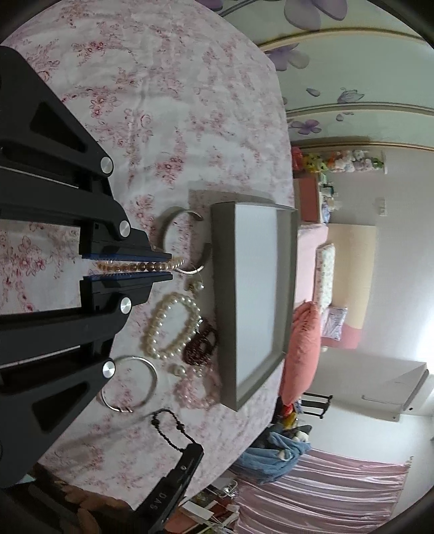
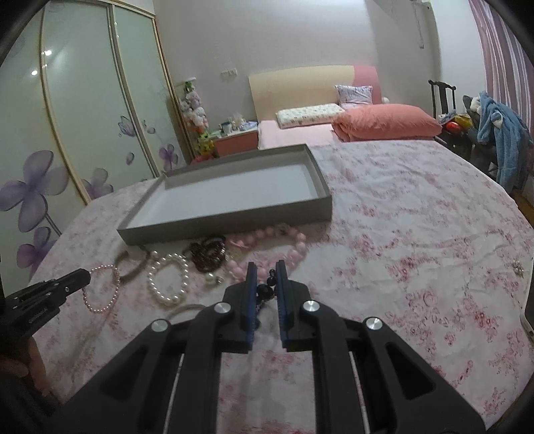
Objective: Organize jewelry
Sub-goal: 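Carry both held bracelets over the gray tray and lower them inside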
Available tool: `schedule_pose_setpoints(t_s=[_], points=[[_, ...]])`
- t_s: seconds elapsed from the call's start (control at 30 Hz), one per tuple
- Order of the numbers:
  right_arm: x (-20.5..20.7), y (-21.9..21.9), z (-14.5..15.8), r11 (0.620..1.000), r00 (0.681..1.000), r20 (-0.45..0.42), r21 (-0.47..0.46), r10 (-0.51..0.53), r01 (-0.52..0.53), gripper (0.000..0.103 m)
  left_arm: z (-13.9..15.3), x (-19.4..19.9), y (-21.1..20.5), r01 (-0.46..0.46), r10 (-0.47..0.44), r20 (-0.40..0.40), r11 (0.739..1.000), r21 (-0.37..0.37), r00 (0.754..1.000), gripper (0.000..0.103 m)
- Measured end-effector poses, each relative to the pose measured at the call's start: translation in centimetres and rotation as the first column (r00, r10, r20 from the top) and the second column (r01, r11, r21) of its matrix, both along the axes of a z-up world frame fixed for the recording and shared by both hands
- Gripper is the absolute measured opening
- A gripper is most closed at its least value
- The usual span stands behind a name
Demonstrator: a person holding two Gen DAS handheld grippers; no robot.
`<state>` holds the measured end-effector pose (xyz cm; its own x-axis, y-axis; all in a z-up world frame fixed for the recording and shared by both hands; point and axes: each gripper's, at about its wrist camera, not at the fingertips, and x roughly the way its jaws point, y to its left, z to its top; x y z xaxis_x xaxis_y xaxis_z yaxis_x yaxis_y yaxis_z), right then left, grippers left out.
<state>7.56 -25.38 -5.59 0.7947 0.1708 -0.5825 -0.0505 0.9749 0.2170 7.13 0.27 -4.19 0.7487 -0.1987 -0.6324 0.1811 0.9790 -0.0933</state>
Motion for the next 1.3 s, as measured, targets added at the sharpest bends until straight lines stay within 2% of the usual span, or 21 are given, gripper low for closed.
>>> schedule_pose_setpoints(t_s=[0.5,0.73,1.03,1.3], points=[[-0.5,2.7,2.6,0.998,0.994,0.094,-0.012,0.057,-0.056,0.012,2.1,-0.9,-1.1,-0.019,0.02,0.111,1.0,-0.015,0.994,0.007],[-0.6,3.9,4.7,0.997,0.984,0.163,-0.038,0.065,-0.06,0.012,3.9,-0.6,-1.3,-0.04,0.043,0.157,0.999,-0.022,0.987,0.007],[0.2,5.1,7.6,0.995,0.957,0.283,-0.09,0.061,-0.036,0.012,5.9,0.7,-2.4,-0.086,0.077,0.238,0.996,0.026,0.968,0.006],[2.9,5.2,8.7,0.995,0.939,0.342,-0.099,0.043,-0.009,0.012,6.7,3.5,-3.9,-0.107,0.082,0.297,0.992,0.07,0.951,0.006]])
